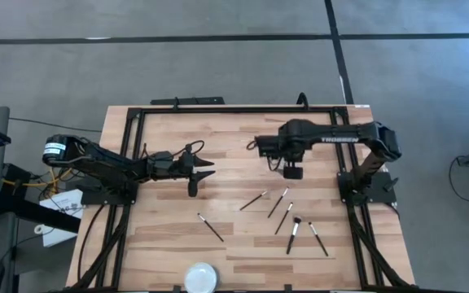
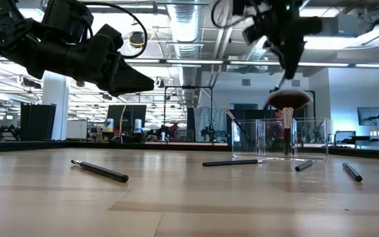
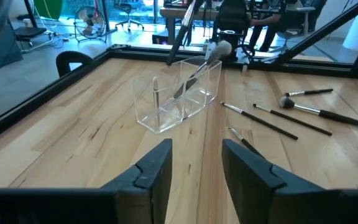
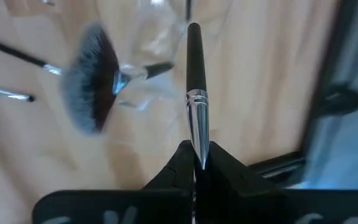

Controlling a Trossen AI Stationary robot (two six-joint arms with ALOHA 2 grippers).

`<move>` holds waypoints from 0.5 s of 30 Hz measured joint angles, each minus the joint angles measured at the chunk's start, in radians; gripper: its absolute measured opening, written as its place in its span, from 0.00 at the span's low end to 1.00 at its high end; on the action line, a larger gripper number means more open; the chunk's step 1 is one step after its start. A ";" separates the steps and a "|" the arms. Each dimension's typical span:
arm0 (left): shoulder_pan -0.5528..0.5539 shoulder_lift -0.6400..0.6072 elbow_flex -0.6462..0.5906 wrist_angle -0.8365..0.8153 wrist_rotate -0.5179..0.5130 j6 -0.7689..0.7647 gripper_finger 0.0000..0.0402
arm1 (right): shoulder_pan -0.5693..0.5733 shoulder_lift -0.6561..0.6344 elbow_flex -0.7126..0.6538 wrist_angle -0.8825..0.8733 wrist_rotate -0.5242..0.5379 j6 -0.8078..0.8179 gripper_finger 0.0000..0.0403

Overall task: Pick & Place Makeup Brushes
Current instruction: Put the black blush brush into the makeup organizer

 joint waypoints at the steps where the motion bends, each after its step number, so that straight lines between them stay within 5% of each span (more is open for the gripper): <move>1: 0.000 0.000 0.000 0.000 0.000 -0.003 0.34 | -0.017 0.000 -0.010 0.000 -0.031 0.008 0.02; 7: 0.000 0.000 0.000 0.000 0.000 -0.003 0.34 | -0.091 0.000 -0.046 0.000 -0.210 0.010 0.02; 15: 0.000 0.000 0.000 0.000 0.000 -0.003 0.34 | -0.149 -0.033 -0.041 0.001 -0.256 0.009 0.03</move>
